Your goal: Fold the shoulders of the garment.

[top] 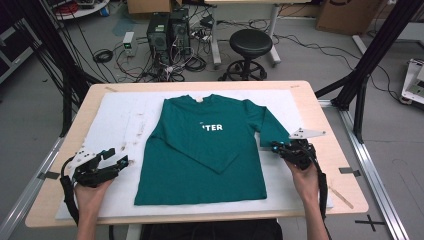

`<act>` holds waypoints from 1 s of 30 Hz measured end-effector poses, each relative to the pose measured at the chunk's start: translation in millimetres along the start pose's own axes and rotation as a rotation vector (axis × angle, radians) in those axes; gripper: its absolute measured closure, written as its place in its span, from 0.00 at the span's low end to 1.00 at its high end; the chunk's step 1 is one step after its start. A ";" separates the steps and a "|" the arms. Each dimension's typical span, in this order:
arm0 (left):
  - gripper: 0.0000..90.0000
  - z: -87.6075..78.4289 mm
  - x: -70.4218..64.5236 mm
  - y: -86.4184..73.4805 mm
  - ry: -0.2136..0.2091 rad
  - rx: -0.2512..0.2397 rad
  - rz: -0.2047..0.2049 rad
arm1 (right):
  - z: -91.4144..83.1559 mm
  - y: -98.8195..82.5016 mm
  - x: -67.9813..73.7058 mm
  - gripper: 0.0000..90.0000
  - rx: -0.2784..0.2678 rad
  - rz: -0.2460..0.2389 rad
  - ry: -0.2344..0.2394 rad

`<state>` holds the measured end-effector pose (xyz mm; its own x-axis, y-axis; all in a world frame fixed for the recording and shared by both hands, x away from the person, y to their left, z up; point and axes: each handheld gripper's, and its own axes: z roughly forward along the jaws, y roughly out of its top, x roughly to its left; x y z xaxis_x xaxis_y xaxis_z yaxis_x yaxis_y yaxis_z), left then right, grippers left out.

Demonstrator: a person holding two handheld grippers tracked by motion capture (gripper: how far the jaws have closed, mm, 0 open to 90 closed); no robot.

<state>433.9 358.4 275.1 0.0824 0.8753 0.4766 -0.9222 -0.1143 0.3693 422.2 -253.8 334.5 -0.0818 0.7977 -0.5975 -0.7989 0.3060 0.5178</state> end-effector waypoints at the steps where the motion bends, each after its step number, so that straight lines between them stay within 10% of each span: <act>1: 0.38 -0.1 -0.2 0.0 0.001 0.000 0.003 | -0.4 3.2 3.6 0.97 -0.011 -0.008 0.012; 30: 0.38 0.5 0.3 0.1 0.001 0.003 -0.003 | 46.9 79.9 103.7 0.97 -0.018 -0.189 0.206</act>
<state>434.0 358.4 275.6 0.0852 0.8760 0.4747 -0.9207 -0.1129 0.3736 377.8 -122.2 342.6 -0.0481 0.6047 -0.7950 -0.8219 0.4284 0.3755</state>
